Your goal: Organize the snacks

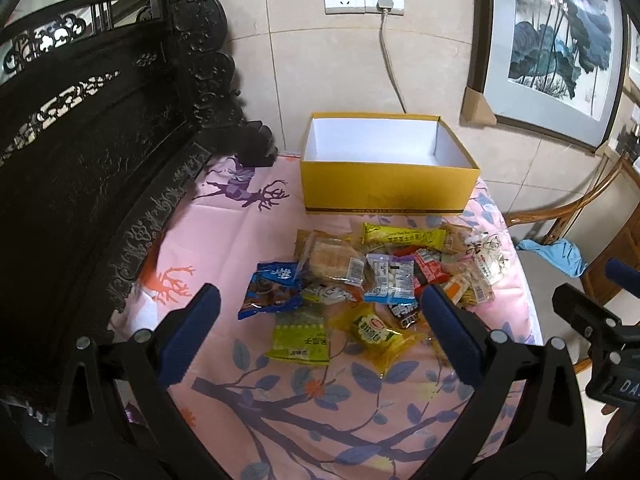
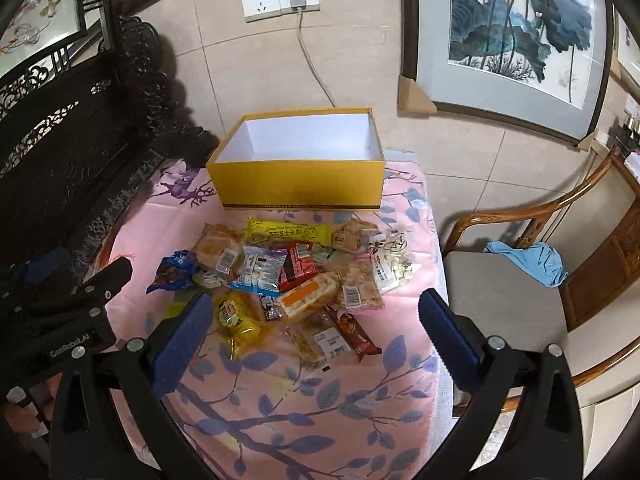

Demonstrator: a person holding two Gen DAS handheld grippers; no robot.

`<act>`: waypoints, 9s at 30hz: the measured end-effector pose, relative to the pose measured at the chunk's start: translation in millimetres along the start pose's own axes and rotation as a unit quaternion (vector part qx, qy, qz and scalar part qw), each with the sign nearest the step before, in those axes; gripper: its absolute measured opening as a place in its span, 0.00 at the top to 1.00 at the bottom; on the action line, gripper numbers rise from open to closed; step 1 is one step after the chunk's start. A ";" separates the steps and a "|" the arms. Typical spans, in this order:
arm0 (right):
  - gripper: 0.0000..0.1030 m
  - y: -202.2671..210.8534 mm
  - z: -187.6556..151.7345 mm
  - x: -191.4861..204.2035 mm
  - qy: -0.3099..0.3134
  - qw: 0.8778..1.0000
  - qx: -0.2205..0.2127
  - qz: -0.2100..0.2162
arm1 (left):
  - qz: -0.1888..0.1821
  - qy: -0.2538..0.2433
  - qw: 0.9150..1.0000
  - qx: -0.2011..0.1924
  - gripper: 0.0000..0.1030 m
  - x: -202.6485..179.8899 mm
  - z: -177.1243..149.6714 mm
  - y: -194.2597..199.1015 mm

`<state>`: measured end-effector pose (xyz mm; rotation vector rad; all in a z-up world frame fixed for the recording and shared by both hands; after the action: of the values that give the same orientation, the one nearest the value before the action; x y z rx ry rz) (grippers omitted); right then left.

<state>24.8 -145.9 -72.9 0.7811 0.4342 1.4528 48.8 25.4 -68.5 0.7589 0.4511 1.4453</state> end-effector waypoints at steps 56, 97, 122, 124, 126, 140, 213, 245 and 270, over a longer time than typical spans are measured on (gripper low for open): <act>0.41 -178.4 -52.2 -57.7 -0.077 0.989 0.123 -0.038 | -0.033 -0.130 0.980 0.150 0.02 -73.3 -84.8 -173.4; 0.71 -92.7 -16.6 -104.6 -0.192 0.980 0.046 -0.012 | -0.166 -0.033 0.974 0.148 0.67 -77.9 -93.1 -183.3; 0.71 -89.7 -19.2 -96.7 -0.180 0.982 0.055 0.021 | -0.070 0.011 0.979 0.190 0.55 -66.7 -83.9 -216.7; 0.71 -88.9 -18.2 -99.1 -0.181 0.982 0.055 0.018 | -0.074 -0.006 0.978 0.197 0.56 -66.6 -85.9 -216.4; 0.71 -88.1 -17.1 -99.7 -0.181 0.982 0.055 0.017 | -0.075 -0.006 0.977 0.201 0.57 -64.9 -87.5 -214.0; 0.71 -64.5 6.3 -64.8 -0.146 0.987 0.031 0.059 | -0.046 -0.054 0.993 0.092 0.60 -62.7 -33.0 -119.2; 0.80 -241.4 48.3 25.5 0.153 0.974 0.130 0.108 | -0.071 -0.189 0.977 0.065 0.02 -38.4 -6.7 -223.9; 0.80 -117.3 111.4 7.6 -0.019 0.989 -0.049 0.141 | 0.009 -0.039 0.999 0.006 0.35 -0.1 83.7 -122.0; 0.80 -225.4 237.4 0.8 -0.056 0.991 -0.075 0.093 | 0.018 -0.088 0.995 -0.053 0.36 -19.4 231.6 -250.3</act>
<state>350.2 -180.7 -67.0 0.7935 0.1688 1.5854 385.9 -26.8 -85.9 0.8053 0.2251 1.4104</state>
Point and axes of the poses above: each gripper's, at about its wrist camera, not at the fingertips, and y roughly against the way its jaws point, x to its left, z to its top, the point moved 7 cm from there along -y, roughly the way its jaws point, and after that the axes turned 10 degrees about -y, right-handed, at the moved point
